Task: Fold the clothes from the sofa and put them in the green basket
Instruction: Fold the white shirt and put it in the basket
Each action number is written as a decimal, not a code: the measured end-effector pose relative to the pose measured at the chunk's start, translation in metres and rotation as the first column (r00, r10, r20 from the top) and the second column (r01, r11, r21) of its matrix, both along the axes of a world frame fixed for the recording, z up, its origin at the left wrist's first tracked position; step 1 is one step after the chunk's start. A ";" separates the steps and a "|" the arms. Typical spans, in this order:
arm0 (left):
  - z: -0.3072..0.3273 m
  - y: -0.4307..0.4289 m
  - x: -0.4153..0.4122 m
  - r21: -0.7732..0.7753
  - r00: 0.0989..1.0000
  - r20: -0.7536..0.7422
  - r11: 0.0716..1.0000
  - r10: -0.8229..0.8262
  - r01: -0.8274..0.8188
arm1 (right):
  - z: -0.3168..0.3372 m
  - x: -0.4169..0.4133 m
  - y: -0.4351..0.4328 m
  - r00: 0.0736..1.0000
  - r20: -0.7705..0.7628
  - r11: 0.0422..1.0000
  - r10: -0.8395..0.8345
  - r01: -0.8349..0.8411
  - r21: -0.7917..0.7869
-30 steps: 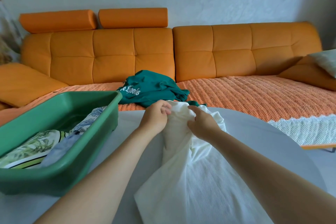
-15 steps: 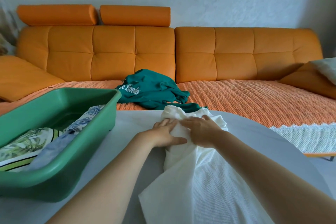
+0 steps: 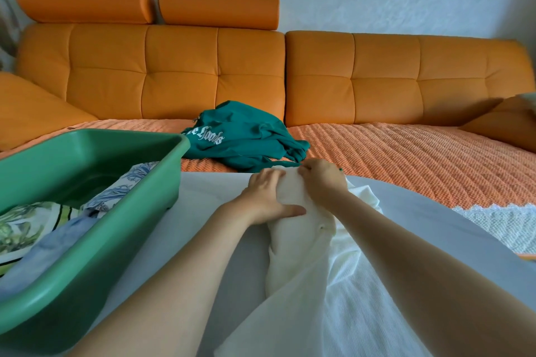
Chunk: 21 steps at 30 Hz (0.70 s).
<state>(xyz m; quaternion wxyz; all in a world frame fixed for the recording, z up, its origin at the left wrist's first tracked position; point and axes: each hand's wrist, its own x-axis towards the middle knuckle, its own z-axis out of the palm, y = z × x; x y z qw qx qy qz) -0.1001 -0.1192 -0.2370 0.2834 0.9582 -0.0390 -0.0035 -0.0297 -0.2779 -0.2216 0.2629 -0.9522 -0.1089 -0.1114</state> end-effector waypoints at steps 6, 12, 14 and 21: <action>-0.001 0.008 0.001 -0.004 0.970 -0.217 0.993 0.114 -0.118 | -0.007 0.015 0.003 0.994 0.064 0.913 -0.092 0.110 -0.393; 0.005 0.006 -0.006 0.049 0.968 -0.200 0.988 0.152 -0.145 | 0.007 0.017 0.027 0.993 -0.018 0.974 0.117 -0.118 -0.191; 0.004 0.005 -0.009 0.067 0.973 -0.183 0.989 0.143 -0.133 | 0.012 0.019 0.043 0.991 -0.085 0.966 0.106 -0.123 -0.229; -0.003 0.007 -0.009 0.019 0.984 -0.168 0.998 0.058 -0.055 | 0.020 0.055 0.066 0.992 -0.115 0.997 -0.060 0.055 -0.052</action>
